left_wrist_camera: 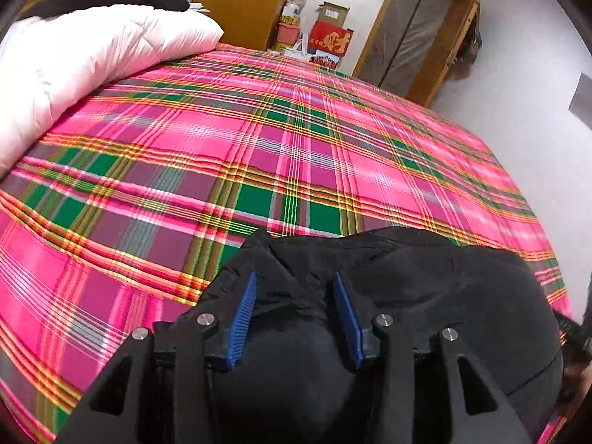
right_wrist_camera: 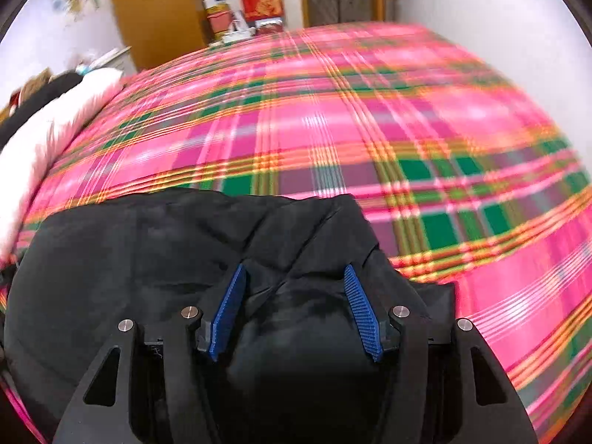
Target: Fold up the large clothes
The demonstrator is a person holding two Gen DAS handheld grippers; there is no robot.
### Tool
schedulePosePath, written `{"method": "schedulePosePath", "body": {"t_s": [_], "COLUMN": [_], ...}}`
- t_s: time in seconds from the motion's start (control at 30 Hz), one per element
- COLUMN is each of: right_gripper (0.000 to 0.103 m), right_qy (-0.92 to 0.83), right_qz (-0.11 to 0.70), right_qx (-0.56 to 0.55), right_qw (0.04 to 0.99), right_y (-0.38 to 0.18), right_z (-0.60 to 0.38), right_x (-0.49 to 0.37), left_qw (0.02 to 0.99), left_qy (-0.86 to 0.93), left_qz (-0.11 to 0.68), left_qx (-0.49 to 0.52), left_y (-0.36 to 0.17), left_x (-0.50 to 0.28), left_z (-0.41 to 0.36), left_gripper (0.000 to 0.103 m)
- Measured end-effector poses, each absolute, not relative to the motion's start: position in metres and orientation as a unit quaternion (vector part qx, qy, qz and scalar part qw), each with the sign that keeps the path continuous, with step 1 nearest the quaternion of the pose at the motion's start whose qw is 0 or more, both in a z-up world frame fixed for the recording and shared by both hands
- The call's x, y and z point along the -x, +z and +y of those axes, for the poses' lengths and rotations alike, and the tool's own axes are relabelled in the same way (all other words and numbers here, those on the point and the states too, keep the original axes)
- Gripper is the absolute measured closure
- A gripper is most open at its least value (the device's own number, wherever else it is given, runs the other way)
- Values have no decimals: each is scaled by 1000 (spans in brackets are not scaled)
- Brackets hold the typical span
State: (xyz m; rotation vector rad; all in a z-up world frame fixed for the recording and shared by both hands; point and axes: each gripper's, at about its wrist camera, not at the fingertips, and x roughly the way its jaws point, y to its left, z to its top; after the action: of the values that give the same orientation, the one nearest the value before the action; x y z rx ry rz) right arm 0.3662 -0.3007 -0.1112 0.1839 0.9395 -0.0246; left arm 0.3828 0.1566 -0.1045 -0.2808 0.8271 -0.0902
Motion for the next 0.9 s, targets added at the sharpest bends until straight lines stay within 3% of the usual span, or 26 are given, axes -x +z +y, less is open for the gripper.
{"method": "schedulePosePath", "body": {"t_s": [0.9], "right_gripper": [48], "right_qy": [-21], "right_qz": [455], "right_qx": [-84], "right_qw": [886], "right_y": [-121], "right_z": [-300], "right_x": [-367], "left_qw": [910], "left_qy": [-19], "left_qz": [402], "left_qx": [100], "left_y": [-107], "left_x": [-382], "left_z": [144], "left_gripper": [56]}}
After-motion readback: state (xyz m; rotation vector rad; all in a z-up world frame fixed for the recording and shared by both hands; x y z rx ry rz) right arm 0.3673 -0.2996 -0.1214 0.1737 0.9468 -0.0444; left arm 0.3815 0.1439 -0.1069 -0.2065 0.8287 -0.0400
